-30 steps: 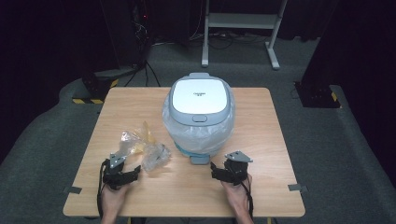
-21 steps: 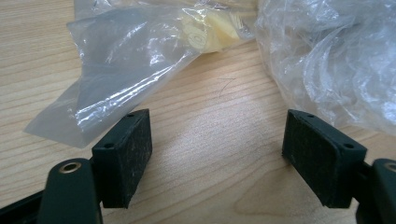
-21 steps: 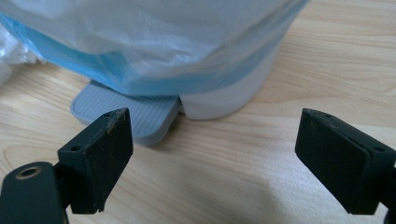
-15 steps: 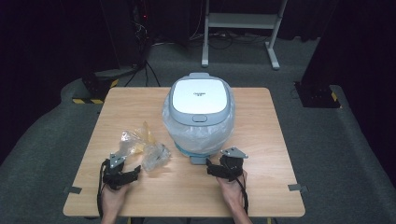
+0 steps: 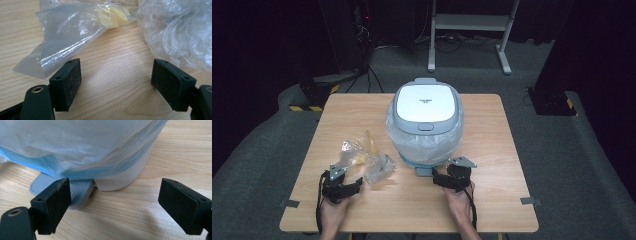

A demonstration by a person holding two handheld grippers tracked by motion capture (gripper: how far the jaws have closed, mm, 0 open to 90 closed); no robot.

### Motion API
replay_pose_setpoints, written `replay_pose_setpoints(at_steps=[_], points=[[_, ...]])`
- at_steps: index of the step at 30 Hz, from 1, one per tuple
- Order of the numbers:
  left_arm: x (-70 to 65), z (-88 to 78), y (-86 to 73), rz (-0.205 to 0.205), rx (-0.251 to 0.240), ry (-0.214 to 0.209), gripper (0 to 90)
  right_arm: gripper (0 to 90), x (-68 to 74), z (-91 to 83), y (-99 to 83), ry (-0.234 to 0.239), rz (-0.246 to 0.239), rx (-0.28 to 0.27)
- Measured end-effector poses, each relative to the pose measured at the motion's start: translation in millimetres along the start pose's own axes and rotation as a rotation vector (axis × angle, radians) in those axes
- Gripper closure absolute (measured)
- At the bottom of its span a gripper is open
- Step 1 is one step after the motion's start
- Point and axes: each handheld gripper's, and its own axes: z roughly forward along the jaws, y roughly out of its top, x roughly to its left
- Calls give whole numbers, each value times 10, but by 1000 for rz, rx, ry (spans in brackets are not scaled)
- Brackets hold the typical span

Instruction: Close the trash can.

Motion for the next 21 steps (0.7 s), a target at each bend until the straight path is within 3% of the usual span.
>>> replay_pose_setpoints(at_steps=[17, 21], points=[[-2, -1, -1, -1, 0, 1, 242, 78, -33, 61, -33, 6, 1, -14], [-4, -1, -2, -1, -1, 2, 242, 79, -16, 63, -49, -6, -27, -25]])
